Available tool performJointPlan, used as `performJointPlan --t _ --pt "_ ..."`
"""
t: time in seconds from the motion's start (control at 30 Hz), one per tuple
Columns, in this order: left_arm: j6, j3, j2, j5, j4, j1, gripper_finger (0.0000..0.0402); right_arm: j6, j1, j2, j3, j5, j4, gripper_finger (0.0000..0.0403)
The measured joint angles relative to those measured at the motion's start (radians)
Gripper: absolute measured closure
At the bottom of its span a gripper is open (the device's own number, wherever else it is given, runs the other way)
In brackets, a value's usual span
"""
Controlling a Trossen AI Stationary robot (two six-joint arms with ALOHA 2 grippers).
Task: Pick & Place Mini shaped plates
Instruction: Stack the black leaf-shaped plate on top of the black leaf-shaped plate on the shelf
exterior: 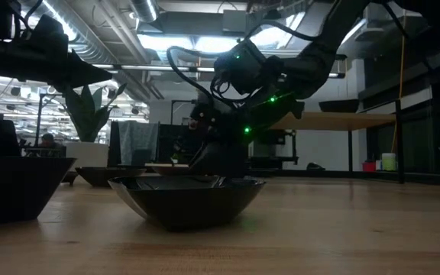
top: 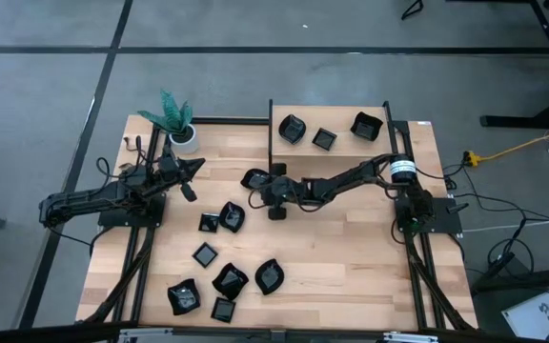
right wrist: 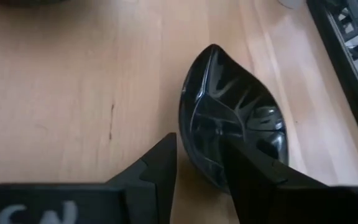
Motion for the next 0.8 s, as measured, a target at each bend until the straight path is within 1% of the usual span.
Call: performJointPlan --t 0.1,0.17,0.3,0.5,0.8 --pt "0.0 0.0 0.0 0.0 0.0 0.0 0.0398 0.0 0.001 0.0 0.0 -0.001 -0.009 0.0282" --pt "0.0 0.0 0.0 0.0 0.0 0.0 0.0398 0.001 0.001 0.0 0.0 -0.004 -0.008 0.0293" --pt "0.0 0.0 0.0 0.0 0.0 0.0 0.0398 -0.001 0.001 0.0 0.0 -0.051 -0.008 0.033" --pt "0.0 0.0 0.0 0.0 0.0 0.0 0.0398 -0.017 0.004 0.0 0.0 -0.053 -0.007 0.0391" --pt "0.0 0.0 0.0 0.0 0.0 0.0 0.0398 -0.023 0.03 0.0 0.016 -0.057 -0.01 0.0398"
